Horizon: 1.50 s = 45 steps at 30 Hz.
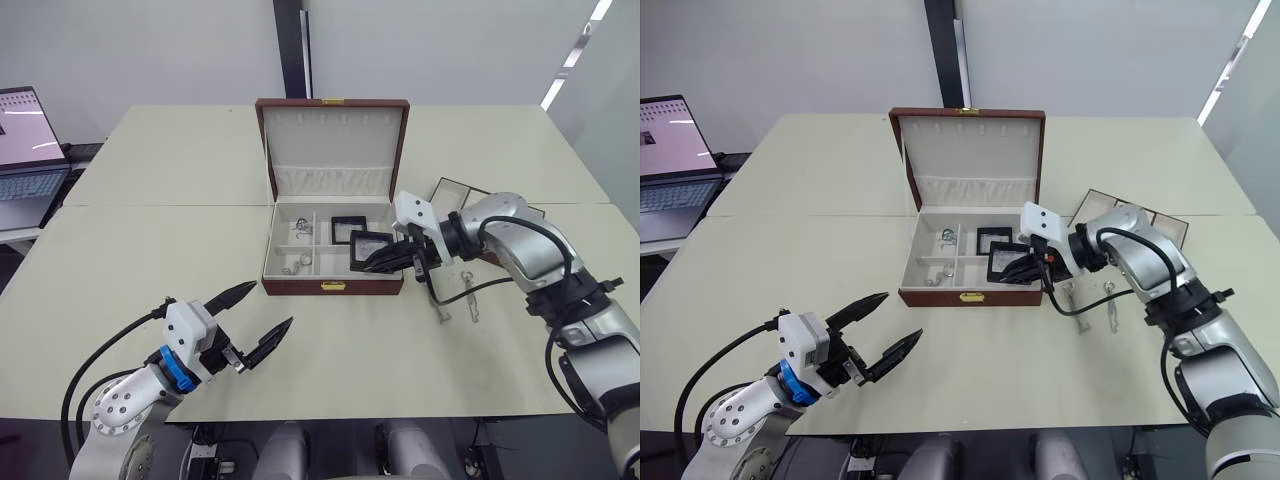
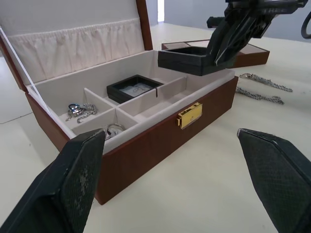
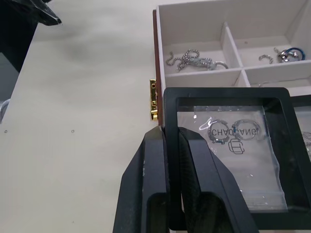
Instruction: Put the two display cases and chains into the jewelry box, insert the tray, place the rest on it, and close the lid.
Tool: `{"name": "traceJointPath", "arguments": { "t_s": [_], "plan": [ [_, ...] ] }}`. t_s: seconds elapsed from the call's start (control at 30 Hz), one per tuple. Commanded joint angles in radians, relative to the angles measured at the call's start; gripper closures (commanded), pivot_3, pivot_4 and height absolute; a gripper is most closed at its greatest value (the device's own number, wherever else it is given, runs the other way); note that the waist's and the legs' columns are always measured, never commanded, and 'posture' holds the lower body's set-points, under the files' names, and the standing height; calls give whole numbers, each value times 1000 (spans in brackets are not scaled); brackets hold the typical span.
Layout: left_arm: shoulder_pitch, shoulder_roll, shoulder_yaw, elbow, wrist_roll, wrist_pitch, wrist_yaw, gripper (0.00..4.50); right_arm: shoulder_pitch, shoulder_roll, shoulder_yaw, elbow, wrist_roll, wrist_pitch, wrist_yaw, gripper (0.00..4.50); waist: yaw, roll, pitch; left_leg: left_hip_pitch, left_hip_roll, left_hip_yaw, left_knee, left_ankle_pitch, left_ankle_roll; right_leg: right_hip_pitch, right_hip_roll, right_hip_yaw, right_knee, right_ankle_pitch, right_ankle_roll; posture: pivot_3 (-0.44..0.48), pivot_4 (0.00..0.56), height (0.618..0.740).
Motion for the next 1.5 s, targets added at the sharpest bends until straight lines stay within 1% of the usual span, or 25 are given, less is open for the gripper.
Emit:
{"name": "traceJointPath", "arguments": {
  "t_s": [0.03,0.27,0.4,0.67,0.73,0.77,0.9,1.0,1.13,1.2,1.3,1.4,1.5],
  "plan": [
    [0,-7,1,-54,11,4,30,0,-48,23,2,35,-26,-21,29,4451,0,0,0,0,0,0,0,0,0,0,0,0,0,0,0,0,150,740],
    [-2,-13,-18,-140,17,68,99,0,-113,102,16,171,-74,-53,69,4451,-1,0,0,0,0,0,0,0,0,-1,0,0,1,0,0,0,150,740],
    [6,-10,-16,-173,14,93,120,0,-123,133,19,235,-104,-79,76,4451,-1,0,0,0,0,0,0,0,0,-1,0,0,1,0,0,0,150,740],
    [8,-7,-10,-202,10,121,140,0,-125,177,15,309,-147,-103,90,4451,-1,0,0,0,0,1,0,0,0,-1,0,1,1,0,0,0,150,740],
    [9,-6,-7,-200,9,122,138,0,-130,189,4,322,-149,-107,86,3745,-1,0,0,0,0,1,0,0,0,-1,0,1,1,0,0,0,150,740],
    [9,-6,-5,-198,8,121,137,0,-134,195,-4,327,-147,-108,88,3622,-1,0,0,0,0,1,0,0,0,-1,0,1,1,0,0,0,150,740],
    [10,-3,0,-189,4,127,135,0,-152,209,-48,329,-122,-92,91,2721,-1,1,0,0,0,1,0,0,0,-2,0,1,1,0,0,0,150,740],
    [6,2,1,-179,1,140,133,0,-165,214,-86,333,-110,-89,77,1929,-2,1,0,0,0,0,0,0,0,-2,0,1,1,0,0,0,150,740],
    [-20,9,12,-158,-10,157,130,0,-173,210,-134,331,-85,-85,70,750,-1,1,0,0,0,0,0,0,0,-2,0,1,1,0,0,0,150,740],
    [-35,16,19,-149,-19,168,127,0,-165,204,-173,312,-61,-77,65,62,-2,1,1,0,0,0,0,0,0,-2,0,0,1,0,0,0,150,740],
    [-57,48,39,-123,-61,223,103,0,-69,144,-249,201,-13,-85,64,20,2,1,0,-1,0,0,0,0,0,-2,0,0,1,0,0,0,150,740],
    [-83,79,75,-96,-92,264,90,0,33,107,-323,98,34,-72,22,20,5,1,1,-3,-1,-2,0,0,0,-2,0,-1,0,0,-1,0,150,740],
    [-105,129,141,-37,-115,291,55,0,166,55,-411,25,70,-107,-12,20,1,1,1,-3,-1,0,0,0,0,-2,0,0,1,0,0,0,150,740]
  ]
}}
